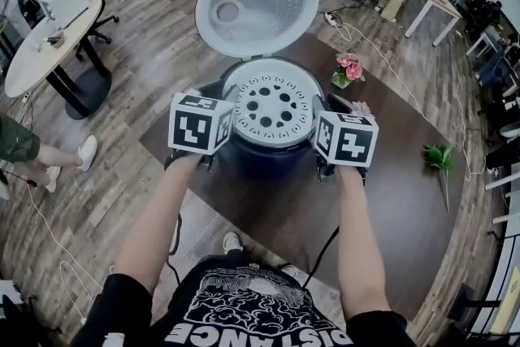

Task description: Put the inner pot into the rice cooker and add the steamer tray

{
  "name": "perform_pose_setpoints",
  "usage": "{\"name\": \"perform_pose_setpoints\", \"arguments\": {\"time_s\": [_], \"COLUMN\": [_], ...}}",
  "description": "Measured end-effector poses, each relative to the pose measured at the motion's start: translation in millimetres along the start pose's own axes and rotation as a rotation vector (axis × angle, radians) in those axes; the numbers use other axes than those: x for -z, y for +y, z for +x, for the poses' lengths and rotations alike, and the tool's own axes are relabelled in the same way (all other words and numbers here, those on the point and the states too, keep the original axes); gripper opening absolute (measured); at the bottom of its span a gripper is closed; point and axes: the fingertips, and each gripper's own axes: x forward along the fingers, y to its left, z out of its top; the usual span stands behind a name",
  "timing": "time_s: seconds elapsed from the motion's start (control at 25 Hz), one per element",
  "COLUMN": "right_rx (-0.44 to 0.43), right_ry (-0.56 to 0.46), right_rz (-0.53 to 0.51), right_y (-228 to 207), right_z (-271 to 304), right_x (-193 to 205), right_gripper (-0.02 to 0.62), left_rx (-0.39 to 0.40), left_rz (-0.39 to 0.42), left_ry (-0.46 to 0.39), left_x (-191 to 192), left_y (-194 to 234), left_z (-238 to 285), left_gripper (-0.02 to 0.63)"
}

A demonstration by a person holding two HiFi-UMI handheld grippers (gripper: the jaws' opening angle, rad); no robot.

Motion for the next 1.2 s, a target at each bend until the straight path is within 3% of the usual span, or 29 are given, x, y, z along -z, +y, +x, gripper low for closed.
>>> {"name": "perform_pose_setpoints", "arguments": {"time_s": [0.32, 0.56, 0.96, 1.2], "right_rx": [-0.012, 0.011, 0.121, 0.233], "right_ry": [-0.047, -0.084, -0.110, -0.123], "right_rz": [0.025, 0.054, 0.094, 0.129], "right_y": [-5, -39, -108, -149], "right_z": [-30, -68, -131, -174], "right_x": [5, 9, 36, 57], "right_gripper": [0.117, 0.103, 0.067, 0.033], "left_rx": [0.019, 0.053, 0.190, 0.289], "left_rz": [-0.014, -0.017, 0.046, 0.105], "left_ry": [-0.073, -0.099, -0.133, -0.129], "left_x": [-10, -19, -31, -30], "left_y": [-21, -65, -166, -224], "left_z": [-16, -14, 0, 11], "left_gripper": [0.109, 0.109, 0.100, 0.075]}}
